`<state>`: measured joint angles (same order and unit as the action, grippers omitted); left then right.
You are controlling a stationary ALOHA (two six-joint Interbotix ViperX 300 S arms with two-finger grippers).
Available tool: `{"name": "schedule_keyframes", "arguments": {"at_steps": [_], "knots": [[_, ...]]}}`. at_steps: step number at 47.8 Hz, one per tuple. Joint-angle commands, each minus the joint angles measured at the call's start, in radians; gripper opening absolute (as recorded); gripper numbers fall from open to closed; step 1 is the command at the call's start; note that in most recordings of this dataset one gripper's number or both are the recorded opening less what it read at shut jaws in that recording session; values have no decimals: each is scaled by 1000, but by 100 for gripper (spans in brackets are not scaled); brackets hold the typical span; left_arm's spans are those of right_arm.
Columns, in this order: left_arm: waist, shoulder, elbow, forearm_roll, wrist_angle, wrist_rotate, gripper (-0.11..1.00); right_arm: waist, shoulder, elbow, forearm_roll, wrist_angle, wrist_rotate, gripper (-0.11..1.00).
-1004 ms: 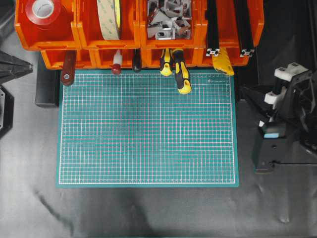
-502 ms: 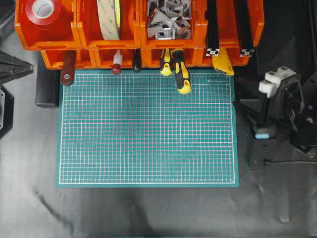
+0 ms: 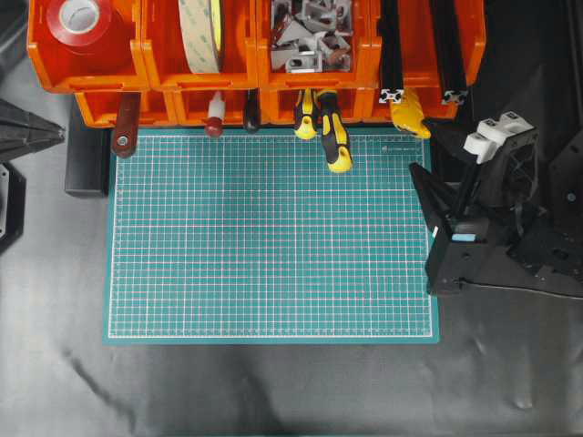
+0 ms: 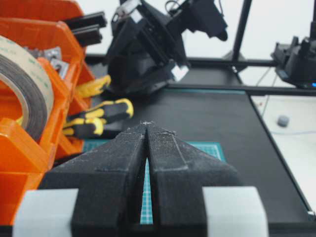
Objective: Pick cutter from container rack with right arm.
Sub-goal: 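Move the right gripper toward the yellow box cutter on the rack, then close the right gripper on the yellow cutter's handle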
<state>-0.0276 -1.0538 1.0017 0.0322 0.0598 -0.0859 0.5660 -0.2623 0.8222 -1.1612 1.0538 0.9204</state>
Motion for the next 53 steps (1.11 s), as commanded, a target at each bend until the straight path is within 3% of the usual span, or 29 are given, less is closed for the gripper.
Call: {"name": "schedule_keyframes", "arguments": {"at_steps": [1, 19, 37, 53], "knots": [[-2, 9, -26, 3, -5, -2, 0, -9, 6, -2, -15, 14, 21, 79], [-3, 6, -25, 3, 2, -2, 0, -37, 43, 2, -78, 49, 55, 77], [-3, 3, -23, 3, 38, -2, 0, -52, 72, 8, -86, 49, 126, 74], [-3, 0, -23, 3, 37, -2, 0, -69, 91, 2, -104, 43, 130, 72]]}}
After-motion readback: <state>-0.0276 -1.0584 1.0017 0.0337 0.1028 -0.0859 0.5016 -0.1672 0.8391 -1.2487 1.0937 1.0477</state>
